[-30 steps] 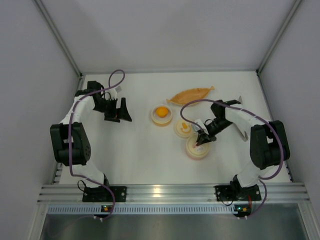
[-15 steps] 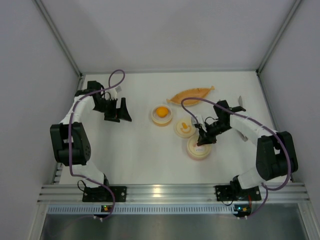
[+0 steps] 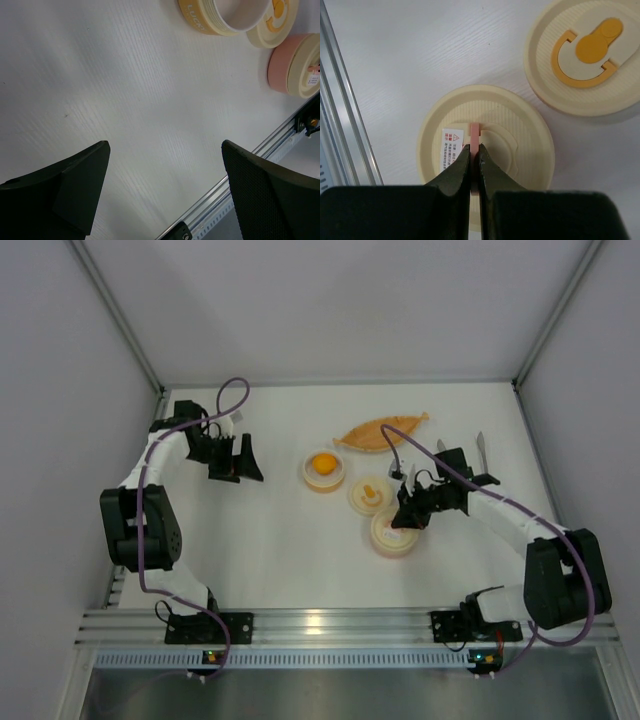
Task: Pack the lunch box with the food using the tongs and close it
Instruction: Screw the box lid onto the packing box.
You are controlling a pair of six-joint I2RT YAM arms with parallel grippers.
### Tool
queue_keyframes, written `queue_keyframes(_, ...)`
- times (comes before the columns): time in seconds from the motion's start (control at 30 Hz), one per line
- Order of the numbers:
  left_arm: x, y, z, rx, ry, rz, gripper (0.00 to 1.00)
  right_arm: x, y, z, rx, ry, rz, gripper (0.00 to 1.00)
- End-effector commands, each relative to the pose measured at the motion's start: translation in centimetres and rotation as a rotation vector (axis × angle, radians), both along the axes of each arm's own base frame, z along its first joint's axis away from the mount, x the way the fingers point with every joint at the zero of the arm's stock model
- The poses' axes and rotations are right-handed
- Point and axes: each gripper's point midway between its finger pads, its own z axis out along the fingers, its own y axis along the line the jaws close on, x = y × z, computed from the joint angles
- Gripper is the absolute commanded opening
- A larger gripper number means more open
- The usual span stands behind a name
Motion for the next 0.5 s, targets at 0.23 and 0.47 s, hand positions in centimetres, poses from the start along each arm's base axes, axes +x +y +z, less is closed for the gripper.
queue_keyframes(0.23, 1.8, -0.1, 1.5, -0.001, -0.078, -0.011, 0.98, 1.0, 0.8, -0.6, -0.062, 0.112, -0.114, 0.01)
queue_keyframes(0.47, 1.8, 0.1, 1.3, 0.013, -0.082, -0.012, 0.98, 1.8, 1.1, 0.5, -0.028, 0.079, -0.216, 0.11)
